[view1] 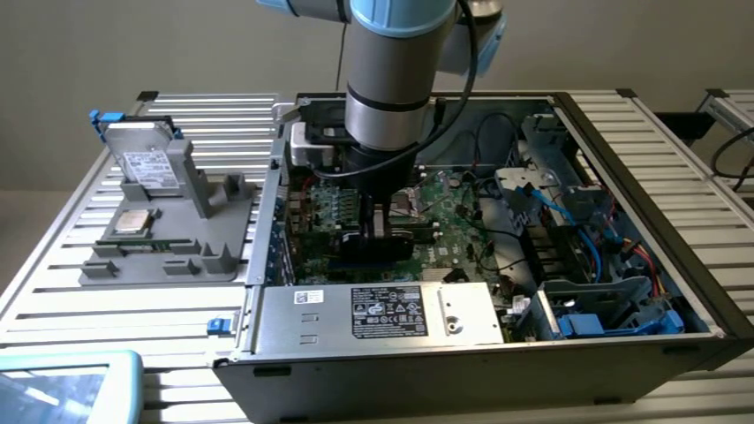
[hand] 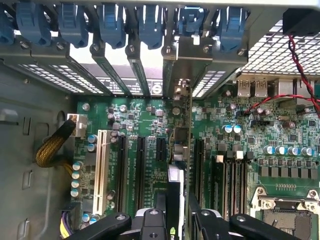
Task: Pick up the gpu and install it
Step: 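Insert the gpu into the slot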
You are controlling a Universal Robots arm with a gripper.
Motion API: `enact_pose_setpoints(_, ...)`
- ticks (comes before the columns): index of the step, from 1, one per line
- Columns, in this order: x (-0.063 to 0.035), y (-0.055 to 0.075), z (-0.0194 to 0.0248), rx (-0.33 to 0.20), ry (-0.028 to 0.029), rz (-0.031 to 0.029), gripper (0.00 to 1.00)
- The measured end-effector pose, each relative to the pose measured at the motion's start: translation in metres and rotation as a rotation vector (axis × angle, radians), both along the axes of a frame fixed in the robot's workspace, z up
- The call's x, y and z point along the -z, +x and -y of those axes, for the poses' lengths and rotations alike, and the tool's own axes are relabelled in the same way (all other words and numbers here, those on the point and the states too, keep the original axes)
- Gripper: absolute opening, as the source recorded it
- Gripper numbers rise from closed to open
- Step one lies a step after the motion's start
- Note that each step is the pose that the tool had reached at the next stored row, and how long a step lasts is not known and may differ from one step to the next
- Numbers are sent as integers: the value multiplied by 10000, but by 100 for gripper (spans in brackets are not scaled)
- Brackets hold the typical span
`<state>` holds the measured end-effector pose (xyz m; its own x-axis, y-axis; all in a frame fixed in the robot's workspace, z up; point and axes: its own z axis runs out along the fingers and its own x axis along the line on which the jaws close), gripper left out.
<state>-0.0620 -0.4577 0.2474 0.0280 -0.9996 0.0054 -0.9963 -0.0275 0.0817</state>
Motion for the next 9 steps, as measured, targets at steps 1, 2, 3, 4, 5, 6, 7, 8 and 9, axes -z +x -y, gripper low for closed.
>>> enact_pose_setpoints(1,0,0,4,-14,6,1,27)
enact_pose_setpoints(2,0,0,6,-32,10,1,27)
enact_pose_setpoints(3,-1,0,6,-48,11,0,27)
enact_pose_setpoints(4,-1,0,5,-48,11,0,27)
enact_pose_setpoints(5,-1,0,6,-49,12,0,27)
enact_pose_setpoints(6,-1,0,6,-49,12,0,27)
enact_pose_setpoints(7,-1,0,6,-49,11,0,27)
enact_pose_setpoints(8,-3,0,6,-50,10,0,27)
enact_pose_setpoints(9,-11,-1,7,-49,9,-1,27)
